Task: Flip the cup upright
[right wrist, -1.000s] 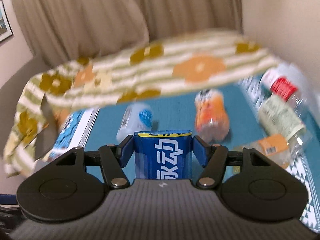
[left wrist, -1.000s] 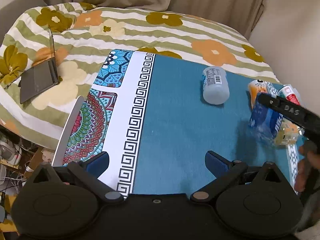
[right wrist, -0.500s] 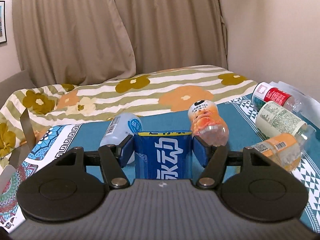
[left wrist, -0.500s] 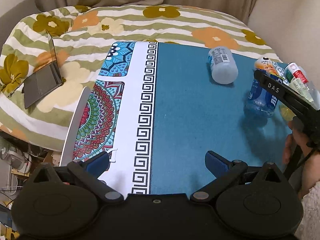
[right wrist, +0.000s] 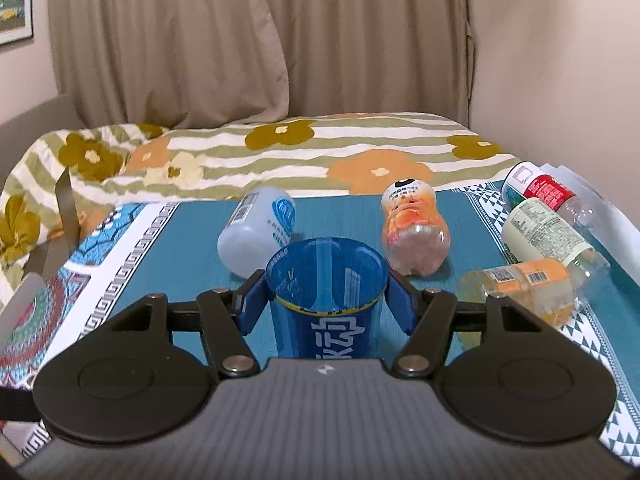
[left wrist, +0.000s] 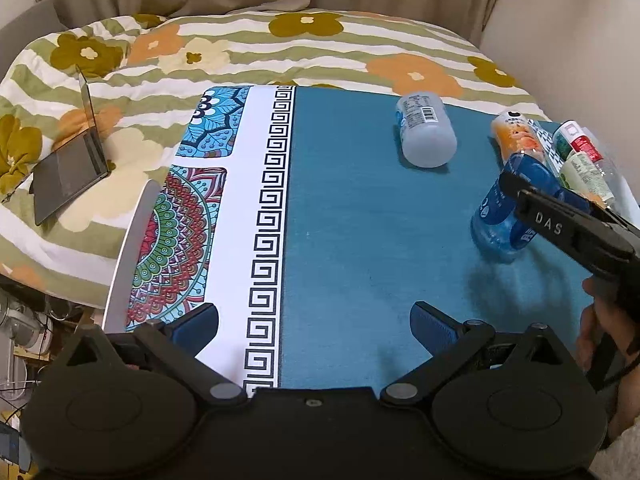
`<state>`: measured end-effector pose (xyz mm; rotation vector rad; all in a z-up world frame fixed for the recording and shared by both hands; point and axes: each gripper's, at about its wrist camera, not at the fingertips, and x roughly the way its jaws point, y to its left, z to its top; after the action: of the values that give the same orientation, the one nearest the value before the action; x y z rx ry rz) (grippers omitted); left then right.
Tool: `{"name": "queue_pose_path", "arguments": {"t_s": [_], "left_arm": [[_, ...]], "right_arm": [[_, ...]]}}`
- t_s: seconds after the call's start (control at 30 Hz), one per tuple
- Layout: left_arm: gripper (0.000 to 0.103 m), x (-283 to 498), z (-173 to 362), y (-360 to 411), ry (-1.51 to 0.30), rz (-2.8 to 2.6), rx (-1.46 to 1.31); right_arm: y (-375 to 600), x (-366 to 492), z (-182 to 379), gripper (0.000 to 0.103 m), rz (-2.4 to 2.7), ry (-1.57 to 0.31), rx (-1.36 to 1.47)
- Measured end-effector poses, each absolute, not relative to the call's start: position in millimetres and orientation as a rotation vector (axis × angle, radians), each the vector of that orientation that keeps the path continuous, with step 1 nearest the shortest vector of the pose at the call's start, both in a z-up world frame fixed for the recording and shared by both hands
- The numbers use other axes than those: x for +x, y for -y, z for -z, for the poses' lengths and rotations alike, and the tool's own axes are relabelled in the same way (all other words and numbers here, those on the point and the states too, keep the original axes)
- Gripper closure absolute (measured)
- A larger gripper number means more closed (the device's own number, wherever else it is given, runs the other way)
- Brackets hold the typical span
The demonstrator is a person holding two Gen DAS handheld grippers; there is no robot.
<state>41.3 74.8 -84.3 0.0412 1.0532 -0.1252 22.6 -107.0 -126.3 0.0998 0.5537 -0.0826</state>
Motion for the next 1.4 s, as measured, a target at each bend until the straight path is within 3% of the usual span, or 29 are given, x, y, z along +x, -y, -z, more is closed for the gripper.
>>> {"name": "queue_pose_path", "arguments": {"t_s": [0.53, 0.57, 0.63, 0.67, 0.9, 1.4], "left_arm": [[0.000, 39, 86, -67, -1.050, 0.125, 0.029], [0.000, 38, 86, -67, -1.049, 0.123, 0.029], [0.000, 36, 83, -66, -1.043, 0.116, 0.027], [0.000, 35, 82, -65, -1.040, 0.114, 0.026], [0.000, 24, 57, -57, -0.983, 0.096, 0.035], [0.000, -1, -4, -18, -0.787, 0.103, 0.060]], "right_arm": [[114, 19, 124, 0.023, 0.060, -0.582, 0.140], [115, 19, 123, 0.020, 0.059, -0.584, 0.142], [115, 19, 122, 0.002, 0.060, -0.588, 0.137], [115, 19, 122, 0.000, 0.062, -0.587, 0.132], [119, 10, 109, 0.000, 0.021, -0.636, 0.094], [177, -37, 21, 0.000, 0.036, -0.817, 0.074]]}}
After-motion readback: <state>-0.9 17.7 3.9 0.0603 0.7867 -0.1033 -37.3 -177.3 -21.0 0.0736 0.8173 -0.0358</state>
